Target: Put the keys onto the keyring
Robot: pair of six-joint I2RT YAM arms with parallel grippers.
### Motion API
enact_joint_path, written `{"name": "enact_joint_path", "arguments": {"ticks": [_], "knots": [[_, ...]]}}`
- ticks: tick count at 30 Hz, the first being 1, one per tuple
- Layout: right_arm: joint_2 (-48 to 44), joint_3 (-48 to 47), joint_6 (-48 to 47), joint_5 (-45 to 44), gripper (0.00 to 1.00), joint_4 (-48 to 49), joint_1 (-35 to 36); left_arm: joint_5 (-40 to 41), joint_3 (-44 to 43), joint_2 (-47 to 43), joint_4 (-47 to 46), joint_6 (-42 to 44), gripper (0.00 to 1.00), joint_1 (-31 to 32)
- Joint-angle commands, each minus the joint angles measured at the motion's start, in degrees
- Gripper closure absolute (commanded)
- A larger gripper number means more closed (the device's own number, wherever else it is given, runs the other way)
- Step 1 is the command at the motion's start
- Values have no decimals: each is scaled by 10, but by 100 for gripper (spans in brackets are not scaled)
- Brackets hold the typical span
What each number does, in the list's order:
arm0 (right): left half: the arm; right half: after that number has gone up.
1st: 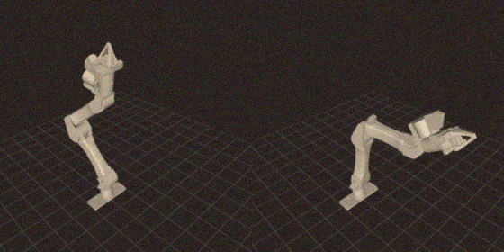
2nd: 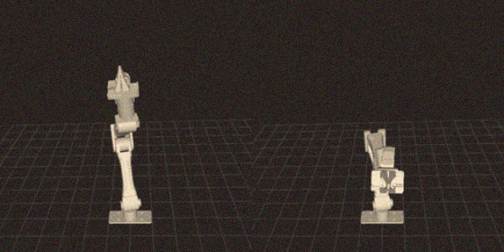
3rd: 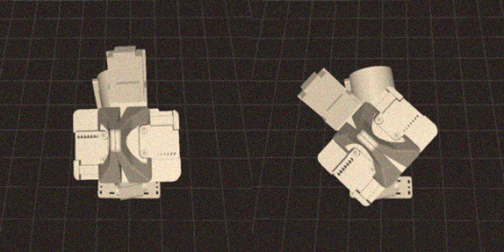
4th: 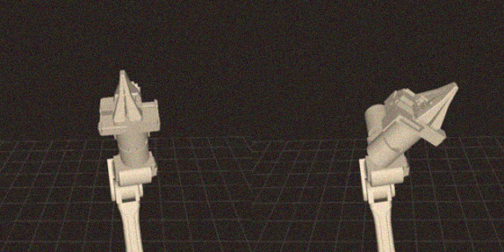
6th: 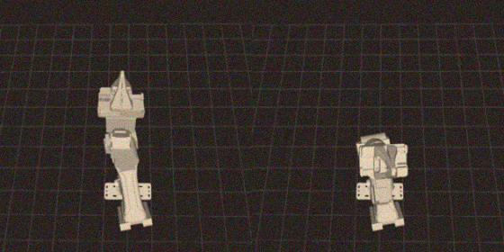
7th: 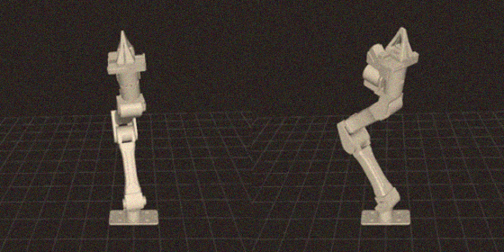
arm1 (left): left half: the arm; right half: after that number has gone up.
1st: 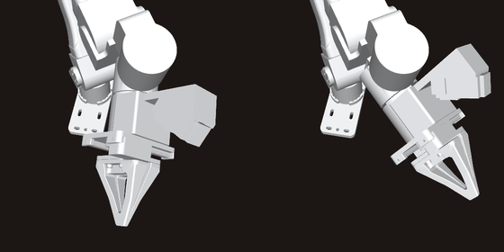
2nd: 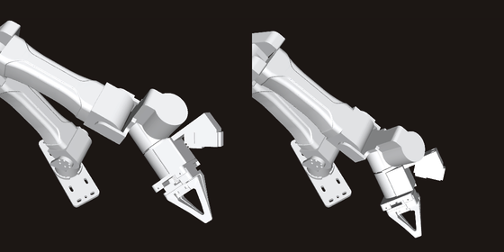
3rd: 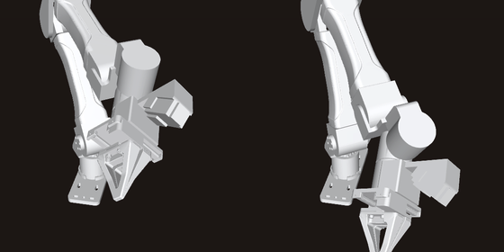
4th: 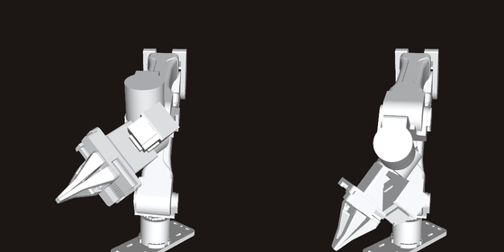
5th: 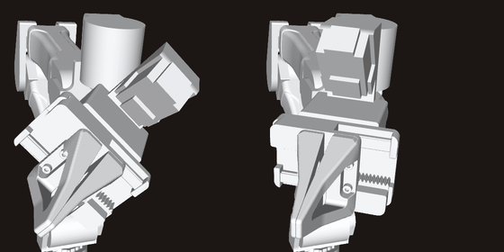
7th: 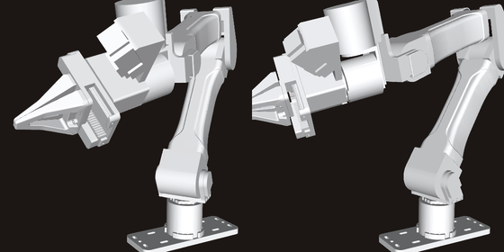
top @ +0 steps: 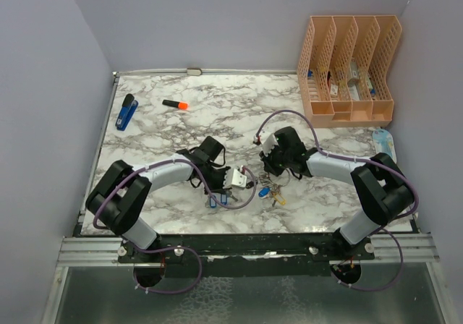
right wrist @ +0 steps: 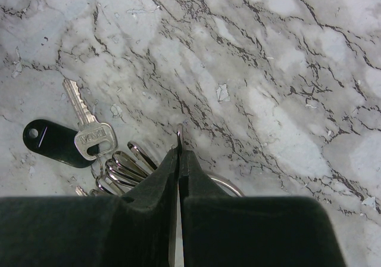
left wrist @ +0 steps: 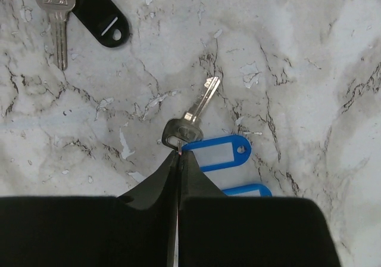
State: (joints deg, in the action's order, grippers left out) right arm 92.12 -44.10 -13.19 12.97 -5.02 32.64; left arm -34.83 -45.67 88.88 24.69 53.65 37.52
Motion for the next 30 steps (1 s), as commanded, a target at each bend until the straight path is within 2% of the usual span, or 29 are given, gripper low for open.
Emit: {"name": "enact_joint_path", "arguments": {"ticks": [1, 11, 19, 20, 22, 25, 30], "knots": [[-3, -2, 3, -26, 99, -23, 3, 16, -16, 11, -13, -24, 100, 5], [5, -8, 17, -79, 99, -35, 3, -51, -22, 36, -145, -187, 100, 34], [11, -11, 28, -99, 99, -33, 2, -79, -2, 73, -236, -232, 100, 40], [13, -13, 29, -100, 99, -34, 2, -84, -1, 77, -241, -233, 97, 41], [16, -17, 31, -99, 99, -37, 2, -87, -2, 80, -247, -238, 83, 40], [20, -19, 33, -96, 99, -38, 2, -90, 0, 94, -247, -239, 72, 40], [22, -23, 33, -95, 99, -38, 2, -90, 26, 52, -270, -242, 67, 40]]}}
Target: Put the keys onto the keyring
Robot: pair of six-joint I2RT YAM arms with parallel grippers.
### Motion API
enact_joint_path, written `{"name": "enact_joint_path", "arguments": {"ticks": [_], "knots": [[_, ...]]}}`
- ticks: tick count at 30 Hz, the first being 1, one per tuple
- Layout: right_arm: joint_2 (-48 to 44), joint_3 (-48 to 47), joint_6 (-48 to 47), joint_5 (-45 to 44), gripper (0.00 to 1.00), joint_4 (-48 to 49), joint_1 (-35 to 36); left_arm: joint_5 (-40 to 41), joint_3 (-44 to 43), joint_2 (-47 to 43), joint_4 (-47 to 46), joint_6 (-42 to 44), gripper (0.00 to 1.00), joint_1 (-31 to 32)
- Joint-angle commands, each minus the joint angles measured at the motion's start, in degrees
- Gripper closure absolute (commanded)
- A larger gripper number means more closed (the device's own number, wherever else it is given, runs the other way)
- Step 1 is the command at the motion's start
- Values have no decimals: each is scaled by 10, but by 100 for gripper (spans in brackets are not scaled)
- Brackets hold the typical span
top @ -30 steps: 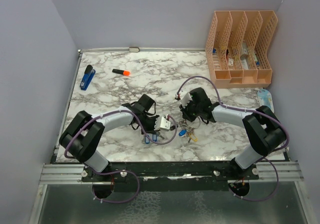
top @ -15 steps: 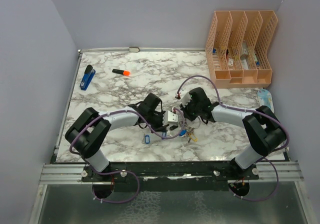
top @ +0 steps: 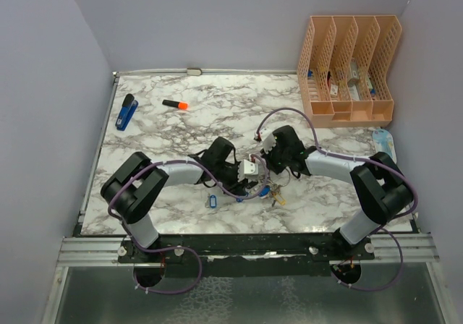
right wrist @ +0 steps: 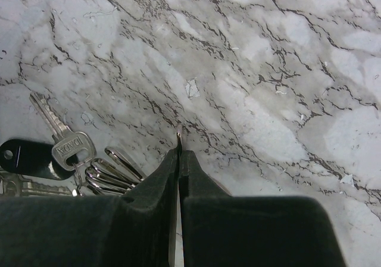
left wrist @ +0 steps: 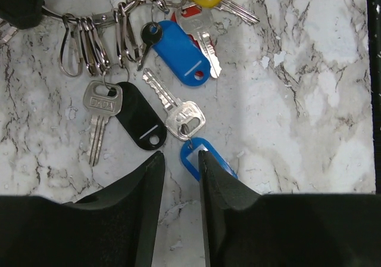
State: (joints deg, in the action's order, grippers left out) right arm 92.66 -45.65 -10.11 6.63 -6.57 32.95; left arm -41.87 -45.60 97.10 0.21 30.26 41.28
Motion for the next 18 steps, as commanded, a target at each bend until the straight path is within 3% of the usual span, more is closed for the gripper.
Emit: {"name": "enact_joint_path", "arguments": {"ticks": [1, 9, 18], "knots": [[17, -6, 4, -34, 99, -21, -1, -19, 28, -35, -30, -12, 67, 3], [17, -3, 22, -43, 99, 3, -11, -48, 38, -37, -90, -87, 66, 3], [41, -23, 44, -79, 99, -3, -72, -58, 102, -35, -295, -196, 66, 3]]}}
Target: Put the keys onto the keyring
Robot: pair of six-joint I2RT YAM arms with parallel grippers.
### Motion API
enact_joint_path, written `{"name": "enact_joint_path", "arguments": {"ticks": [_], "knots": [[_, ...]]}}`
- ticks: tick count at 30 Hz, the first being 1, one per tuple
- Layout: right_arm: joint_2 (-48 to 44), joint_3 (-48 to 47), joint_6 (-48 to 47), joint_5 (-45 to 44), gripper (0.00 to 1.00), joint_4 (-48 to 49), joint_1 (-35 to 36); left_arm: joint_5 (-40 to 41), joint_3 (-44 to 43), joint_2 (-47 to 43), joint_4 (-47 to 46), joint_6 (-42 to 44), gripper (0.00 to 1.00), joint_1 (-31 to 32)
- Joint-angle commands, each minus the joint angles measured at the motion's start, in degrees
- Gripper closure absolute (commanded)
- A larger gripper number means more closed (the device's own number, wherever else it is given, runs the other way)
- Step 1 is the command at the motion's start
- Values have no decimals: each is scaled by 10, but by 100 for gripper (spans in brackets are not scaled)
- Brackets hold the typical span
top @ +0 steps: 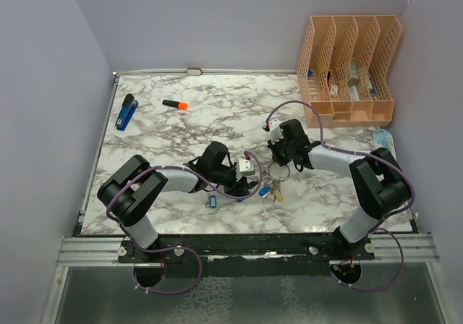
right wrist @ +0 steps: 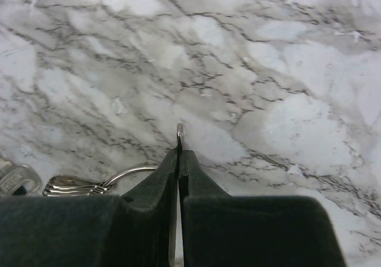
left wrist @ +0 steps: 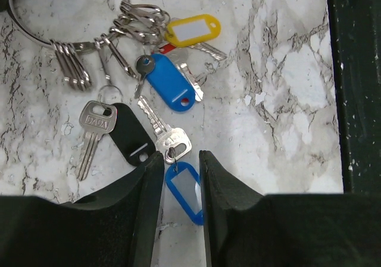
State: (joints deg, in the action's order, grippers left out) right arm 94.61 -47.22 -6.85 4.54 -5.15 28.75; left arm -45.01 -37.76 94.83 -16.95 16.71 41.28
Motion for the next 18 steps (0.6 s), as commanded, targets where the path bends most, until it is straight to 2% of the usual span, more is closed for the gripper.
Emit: {"name": "enact_joint_path", "arguments": {"ticks": [1, 6, 12, 18], "knots": [[20, -9, 11, -65, 99, -17, -38, -27, 33, -13, -145, -67, 66, 3], [13, -26, 3, -80, 99, -21, -70, -7, 79, -15, -261, -87, 66, 3], [21, -50, -3, -63, 99, -31, -74, 38, 154, -8, -427, -134, 63, 3], [30, -41, 1, -51, 99, -21, -74, 98, 199, 9, -551, -150, 54, 3]]}}
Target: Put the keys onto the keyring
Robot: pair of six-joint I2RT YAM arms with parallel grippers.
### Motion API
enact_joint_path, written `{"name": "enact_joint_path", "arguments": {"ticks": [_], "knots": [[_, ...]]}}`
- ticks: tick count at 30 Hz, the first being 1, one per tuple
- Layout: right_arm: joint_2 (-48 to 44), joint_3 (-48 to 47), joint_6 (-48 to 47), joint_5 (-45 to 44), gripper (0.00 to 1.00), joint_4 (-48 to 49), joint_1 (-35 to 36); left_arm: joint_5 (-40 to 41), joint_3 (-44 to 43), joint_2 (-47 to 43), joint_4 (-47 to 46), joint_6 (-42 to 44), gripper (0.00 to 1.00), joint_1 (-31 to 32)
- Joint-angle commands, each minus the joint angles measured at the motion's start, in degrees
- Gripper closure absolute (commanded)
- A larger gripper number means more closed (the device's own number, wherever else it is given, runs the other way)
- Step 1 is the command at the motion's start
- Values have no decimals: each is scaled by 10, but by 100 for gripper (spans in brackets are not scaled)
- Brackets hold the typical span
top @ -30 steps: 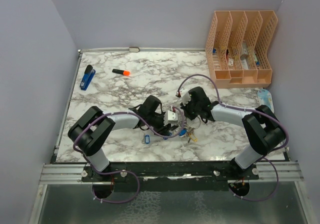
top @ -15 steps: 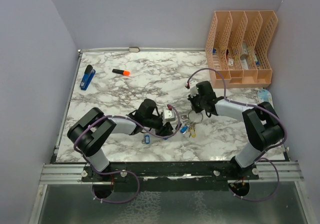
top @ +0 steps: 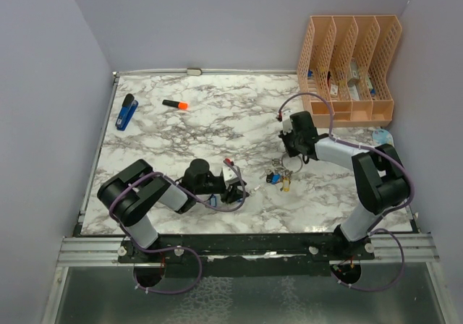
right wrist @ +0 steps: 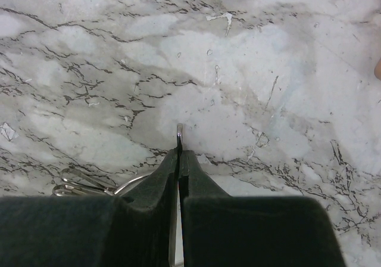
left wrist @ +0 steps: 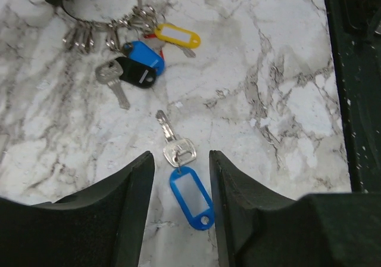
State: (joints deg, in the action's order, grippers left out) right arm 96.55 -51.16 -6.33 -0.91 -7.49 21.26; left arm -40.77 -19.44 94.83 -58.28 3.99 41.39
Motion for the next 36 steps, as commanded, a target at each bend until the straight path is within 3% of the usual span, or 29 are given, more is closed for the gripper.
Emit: {"name": "enact_joint_path", "arguments": {"ticks": [1, 5, 19, 36], "knots": [[11, 1, -4, 4, 99, 4, 1, 68, 19, 11, -147, -22, 54, 2], [10, 5, -3, 6, 99, 10, 1, 99, 23, 22, -191, -27, 51, 2], [7, 9, -3, 6, 99, 12, 1, 77, 27, 130, -317, -54, 50, 4], [33, 7, 0, 20, 99, 23, 1, 81, 3, 168, -282, -39, 51, 20]]}}
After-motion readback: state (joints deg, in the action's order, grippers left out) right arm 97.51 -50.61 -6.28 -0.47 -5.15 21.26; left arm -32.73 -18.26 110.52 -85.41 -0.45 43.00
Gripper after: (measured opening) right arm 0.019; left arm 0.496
